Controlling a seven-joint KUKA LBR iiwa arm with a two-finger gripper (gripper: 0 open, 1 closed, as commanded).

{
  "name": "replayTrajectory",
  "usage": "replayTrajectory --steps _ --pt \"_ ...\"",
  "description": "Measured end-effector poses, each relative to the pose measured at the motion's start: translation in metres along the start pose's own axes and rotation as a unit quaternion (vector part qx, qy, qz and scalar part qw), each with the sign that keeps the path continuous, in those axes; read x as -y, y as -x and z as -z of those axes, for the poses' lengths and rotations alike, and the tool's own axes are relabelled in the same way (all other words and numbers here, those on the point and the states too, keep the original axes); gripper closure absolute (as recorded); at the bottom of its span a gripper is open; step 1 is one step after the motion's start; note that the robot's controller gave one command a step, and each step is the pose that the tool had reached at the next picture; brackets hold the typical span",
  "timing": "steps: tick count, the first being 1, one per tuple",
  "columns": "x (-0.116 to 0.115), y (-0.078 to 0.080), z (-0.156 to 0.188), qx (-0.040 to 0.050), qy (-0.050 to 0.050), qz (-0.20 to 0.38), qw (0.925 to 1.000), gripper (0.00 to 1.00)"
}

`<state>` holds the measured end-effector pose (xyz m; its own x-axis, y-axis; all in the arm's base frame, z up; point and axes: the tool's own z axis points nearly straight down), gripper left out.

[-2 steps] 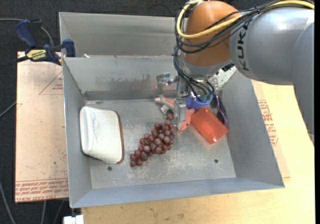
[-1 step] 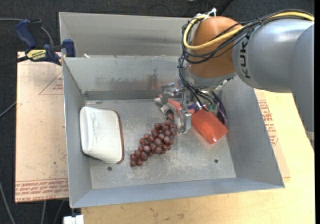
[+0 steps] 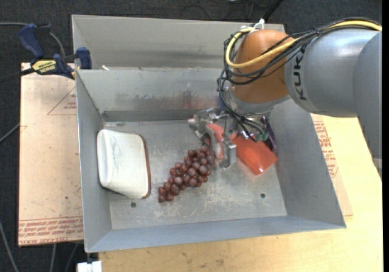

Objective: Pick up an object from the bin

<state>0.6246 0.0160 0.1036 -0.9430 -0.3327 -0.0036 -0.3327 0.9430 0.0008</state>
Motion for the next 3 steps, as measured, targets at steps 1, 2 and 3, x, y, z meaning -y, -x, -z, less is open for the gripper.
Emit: replayTrajectory --steps 1,2,3 --pt "-0.025 -0.005 -0.018 0.003 0.0 0.156 0.9877 0.0" --pt "-0.035 -0.004 -0.027 0.002 0.001 0.276 0.9611 0.0" --pt "-0.052 0.004 -0.034 0.0044 -0.001 0.388 0.9218 1.0"
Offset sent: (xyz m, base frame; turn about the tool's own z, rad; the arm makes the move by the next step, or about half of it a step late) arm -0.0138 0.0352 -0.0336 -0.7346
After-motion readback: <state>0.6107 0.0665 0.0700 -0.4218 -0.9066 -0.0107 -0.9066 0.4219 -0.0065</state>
